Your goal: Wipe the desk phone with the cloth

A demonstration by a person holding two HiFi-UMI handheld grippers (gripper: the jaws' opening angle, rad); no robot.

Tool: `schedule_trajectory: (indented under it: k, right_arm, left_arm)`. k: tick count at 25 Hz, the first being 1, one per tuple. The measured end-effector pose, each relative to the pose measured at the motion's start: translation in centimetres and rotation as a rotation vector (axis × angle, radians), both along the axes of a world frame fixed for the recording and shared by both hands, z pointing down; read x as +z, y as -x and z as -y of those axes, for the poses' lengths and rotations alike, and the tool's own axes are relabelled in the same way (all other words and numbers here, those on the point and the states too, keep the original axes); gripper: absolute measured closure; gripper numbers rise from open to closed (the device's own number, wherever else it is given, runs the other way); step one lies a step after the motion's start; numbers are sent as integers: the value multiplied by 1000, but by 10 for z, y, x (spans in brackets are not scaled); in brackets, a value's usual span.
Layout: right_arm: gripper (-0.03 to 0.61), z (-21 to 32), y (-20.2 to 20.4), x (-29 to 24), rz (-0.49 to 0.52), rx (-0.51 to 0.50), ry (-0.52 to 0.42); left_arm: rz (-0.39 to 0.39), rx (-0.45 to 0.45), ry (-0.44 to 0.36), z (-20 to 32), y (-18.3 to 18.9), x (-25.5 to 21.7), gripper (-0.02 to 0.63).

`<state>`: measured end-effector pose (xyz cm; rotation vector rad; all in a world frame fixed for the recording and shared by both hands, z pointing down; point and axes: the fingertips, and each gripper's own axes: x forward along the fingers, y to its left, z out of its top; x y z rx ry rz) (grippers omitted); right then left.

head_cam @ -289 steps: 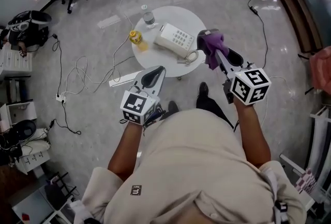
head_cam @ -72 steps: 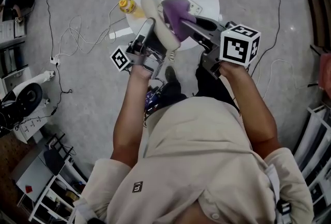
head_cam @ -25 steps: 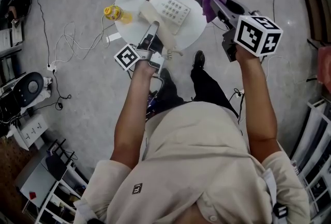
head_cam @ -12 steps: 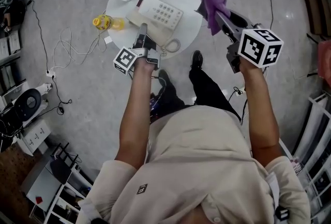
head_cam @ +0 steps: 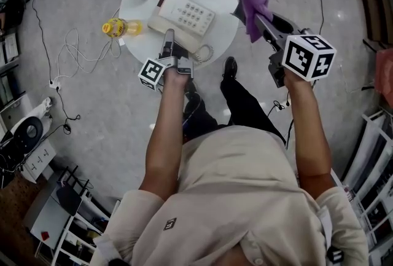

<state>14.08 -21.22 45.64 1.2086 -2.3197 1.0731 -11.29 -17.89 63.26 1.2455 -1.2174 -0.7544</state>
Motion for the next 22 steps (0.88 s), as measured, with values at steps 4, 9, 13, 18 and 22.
schedule_trajectory:
  k: [4, 9, 13, 18, 22]
  right_arm:
    - [515, 4, 7, 6, 2, -12, 10]
    - [515, 6, 15, 10, 7, -21, 21]
    - [515, 7, 18, 15, 5, -24, 30]
    - [515, 5, 20, 18, 0, -25, 41]
    - [515, 3, 26, 21, 4, -35, 46]
  left_arm:
    - [39, 28, 27, 5, -9, 11, 534]
    - [71, 83, 64, 10, -19, 22, 531]
    - [109, 178, 61, 16, -24, 23, 522]
    - [143, 260, 61, 14, -26, 20, 523]
    - [130, 276, 39, 7, -21, 21, 531]
